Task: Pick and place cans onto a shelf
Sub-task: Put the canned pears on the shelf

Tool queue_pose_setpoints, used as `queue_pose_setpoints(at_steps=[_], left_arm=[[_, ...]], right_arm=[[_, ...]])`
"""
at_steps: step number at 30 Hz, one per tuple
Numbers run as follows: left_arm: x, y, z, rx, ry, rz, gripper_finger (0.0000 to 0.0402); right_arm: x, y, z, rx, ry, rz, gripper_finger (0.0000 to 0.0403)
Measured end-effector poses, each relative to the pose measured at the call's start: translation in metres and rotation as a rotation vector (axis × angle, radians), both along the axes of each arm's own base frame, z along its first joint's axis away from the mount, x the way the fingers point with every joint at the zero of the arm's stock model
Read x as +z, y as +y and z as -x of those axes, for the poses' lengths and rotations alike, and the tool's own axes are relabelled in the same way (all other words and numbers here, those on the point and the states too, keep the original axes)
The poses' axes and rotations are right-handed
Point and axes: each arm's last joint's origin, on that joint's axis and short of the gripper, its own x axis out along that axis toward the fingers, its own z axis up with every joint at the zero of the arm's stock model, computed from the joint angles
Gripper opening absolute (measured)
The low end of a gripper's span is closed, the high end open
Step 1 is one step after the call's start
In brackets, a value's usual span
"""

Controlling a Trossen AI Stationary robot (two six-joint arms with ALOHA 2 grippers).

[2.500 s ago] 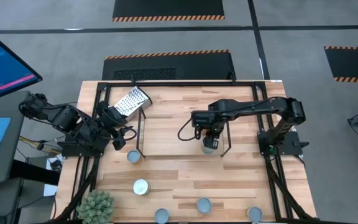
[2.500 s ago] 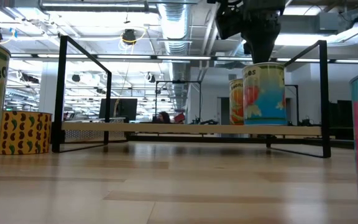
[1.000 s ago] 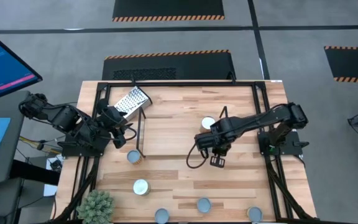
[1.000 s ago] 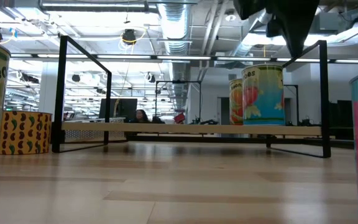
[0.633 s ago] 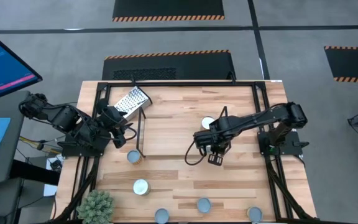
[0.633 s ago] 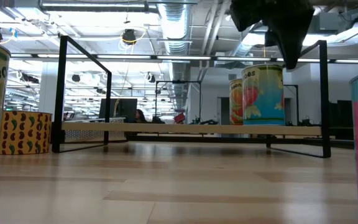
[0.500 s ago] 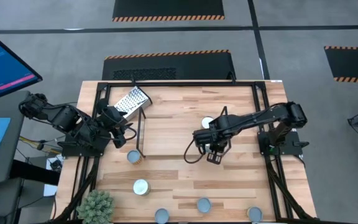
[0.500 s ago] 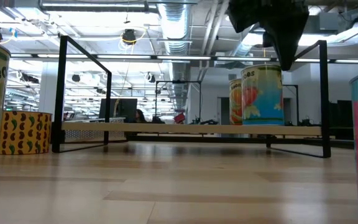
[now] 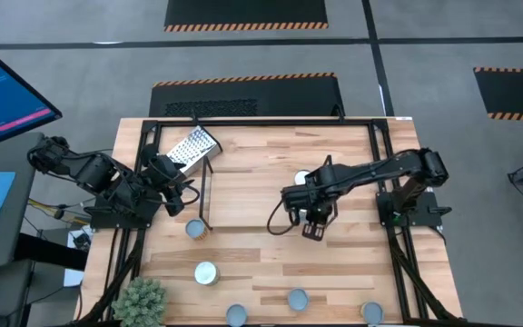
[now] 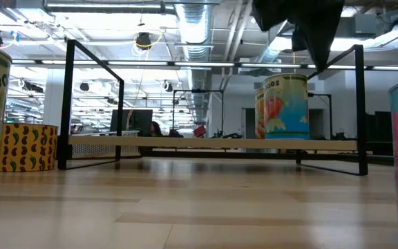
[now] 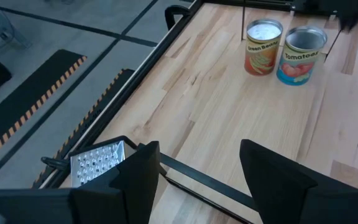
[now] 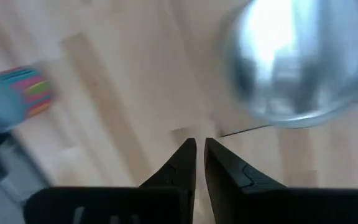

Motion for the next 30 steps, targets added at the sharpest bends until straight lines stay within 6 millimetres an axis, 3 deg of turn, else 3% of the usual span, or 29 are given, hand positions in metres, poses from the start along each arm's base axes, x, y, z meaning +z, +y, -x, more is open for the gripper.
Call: queue_pose_setpoints(at_steps=[4,9,14,22,30], left_arm=[[0.0,0.0,0.0,0.0,0.0,0.0,0.0212],[0.0,0.0,0.0,-0.005,0.004,0.008,0.0212],[-0.003,-0.004,0.0,-0.057,0.045,0.17,0.0212],[-0.015,-0.029,-0.009,-0.177,0.23,0.595,0.0212],[-0.03,-0.074,-0.043,-0.171,0.189,0.748,0.0212]], right_arm=[[0.017,0.011,-0.007,0.13,-0.12,-0.078,0.0059],[0.03,0.018,-0.03,0.308,-0.421,-0.077,0.0059],[0.039,0.008,-0.048,0.295,-0.62,-0.035,0.0059],[0.039,-0.029,-0.054,0.022,-0.615,0.099,0.0059],[0.042,-0.056,-0.047,-0.057,-0.569,0.29,0.0059]])
